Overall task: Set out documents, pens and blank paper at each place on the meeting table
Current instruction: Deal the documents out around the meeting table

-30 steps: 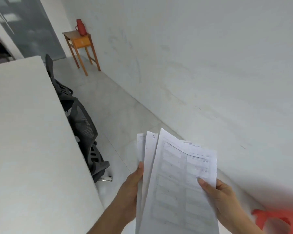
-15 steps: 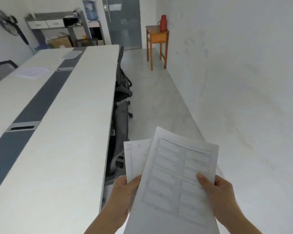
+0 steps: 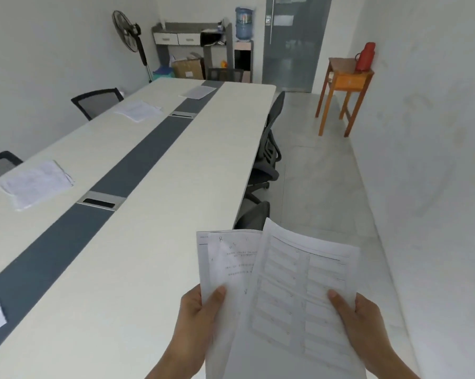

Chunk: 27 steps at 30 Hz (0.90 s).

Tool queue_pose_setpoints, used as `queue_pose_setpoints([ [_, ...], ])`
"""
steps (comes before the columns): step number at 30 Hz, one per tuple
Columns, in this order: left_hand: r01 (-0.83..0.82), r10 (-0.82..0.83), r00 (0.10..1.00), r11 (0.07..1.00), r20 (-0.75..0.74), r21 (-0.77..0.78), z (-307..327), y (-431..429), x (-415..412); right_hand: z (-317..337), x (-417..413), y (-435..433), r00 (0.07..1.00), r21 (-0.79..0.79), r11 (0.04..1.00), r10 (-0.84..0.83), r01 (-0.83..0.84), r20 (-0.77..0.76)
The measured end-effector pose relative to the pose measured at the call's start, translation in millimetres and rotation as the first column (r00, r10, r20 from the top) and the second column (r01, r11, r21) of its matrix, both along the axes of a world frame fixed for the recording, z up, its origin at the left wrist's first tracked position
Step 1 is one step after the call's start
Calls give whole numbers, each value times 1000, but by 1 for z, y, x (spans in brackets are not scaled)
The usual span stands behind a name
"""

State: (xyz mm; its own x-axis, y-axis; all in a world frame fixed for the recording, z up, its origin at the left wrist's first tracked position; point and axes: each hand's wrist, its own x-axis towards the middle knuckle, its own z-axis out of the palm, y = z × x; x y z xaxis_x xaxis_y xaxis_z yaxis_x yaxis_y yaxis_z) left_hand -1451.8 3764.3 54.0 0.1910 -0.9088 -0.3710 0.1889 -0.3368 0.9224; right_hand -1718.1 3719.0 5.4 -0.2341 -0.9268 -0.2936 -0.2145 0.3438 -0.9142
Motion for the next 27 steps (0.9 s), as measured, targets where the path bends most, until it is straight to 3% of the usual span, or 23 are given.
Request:
queue_pose_setpoints([
  [3,-137,137,991,991,-9,12,-2,-18,16,2,7,-50,976,155,976,127,-155,175],
  [5,-235,235,972,972,-16,19,-6,-29,23,3,16,-87,913,247,913,233,-324,336],
  [7,-342,342,939,939,-13,33,-8,-38,27,-4,28,-125,862,282,850,322,-445,391],
  [11,-557,557,830,829,18,58,-9,-54,30,-13,63,-197,805,211,785,519,-582,288],
  [15,-747,743,665,661,75,68,-6,-45,36,-33,108,-267,756,184,734,642,-654,127],
  [19,-888,885,455,444,94,118,-9,-10,37,-57,180,-305,592,257,559,803,-788,69],
  [23,-960,952,261,238,158,146,-16,23,44,-76,261,-300,440,282,418,898,-864,18],
  [27,-977,954,188,158,234,140,-23,42,70,-102,329,-288,396,319,400,915,-859,-81],
])
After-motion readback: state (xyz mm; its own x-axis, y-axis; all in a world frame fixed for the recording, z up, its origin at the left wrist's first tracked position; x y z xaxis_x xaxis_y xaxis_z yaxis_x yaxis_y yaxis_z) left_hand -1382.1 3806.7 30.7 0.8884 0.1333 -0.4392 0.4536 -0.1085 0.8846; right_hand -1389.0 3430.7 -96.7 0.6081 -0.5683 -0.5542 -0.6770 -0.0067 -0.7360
